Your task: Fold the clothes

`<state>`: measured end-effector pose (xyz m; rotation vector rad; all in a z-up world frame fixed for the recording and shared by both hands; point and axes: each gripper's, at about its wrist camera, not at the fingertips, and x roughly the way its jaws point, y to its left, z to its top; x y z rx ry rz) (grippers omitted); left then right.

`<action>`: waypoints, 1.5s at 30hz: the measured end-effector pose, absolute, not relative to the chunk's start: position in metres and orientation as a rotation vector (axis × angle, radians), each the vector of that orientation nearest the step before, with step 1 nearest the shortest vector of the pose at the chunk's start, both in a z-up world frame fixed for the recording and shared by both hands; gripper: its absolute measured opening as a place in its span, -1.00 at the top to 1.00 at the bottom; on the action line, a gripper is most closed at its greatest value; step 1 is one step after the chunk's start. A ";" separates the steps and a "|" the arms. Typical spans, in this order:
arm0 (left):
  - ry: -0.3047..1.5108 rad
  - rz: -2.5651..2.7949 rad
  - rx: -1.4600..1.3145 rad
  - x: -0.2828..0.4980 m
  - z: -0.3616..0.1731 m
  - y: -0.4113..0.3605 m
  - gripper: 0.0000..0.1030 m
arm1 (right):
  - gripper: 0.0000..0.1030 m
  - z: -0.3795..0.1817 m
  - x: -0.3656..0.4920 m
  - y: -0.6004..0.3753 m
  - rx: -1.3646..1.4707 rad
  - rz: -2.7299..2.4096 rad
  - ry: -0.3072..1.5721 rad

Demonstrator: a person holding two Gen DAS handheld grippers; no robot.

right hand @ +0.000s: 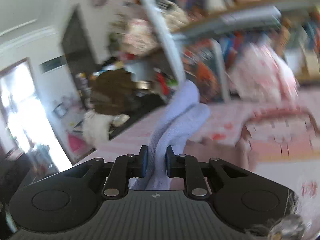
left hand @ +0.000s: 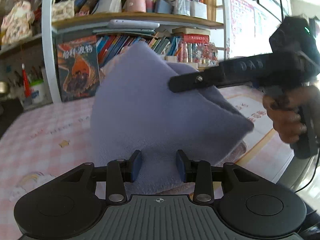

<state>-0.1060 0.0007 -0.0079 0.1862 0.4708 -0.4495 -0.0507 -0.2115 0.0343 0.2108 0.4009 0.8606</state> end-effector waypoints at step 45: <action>0.501 -0.439 0.028 -0.100 0.009 0.023 0.20 | 0.81 0.022 -0.061 -0.199 -0.015 0.567 0.588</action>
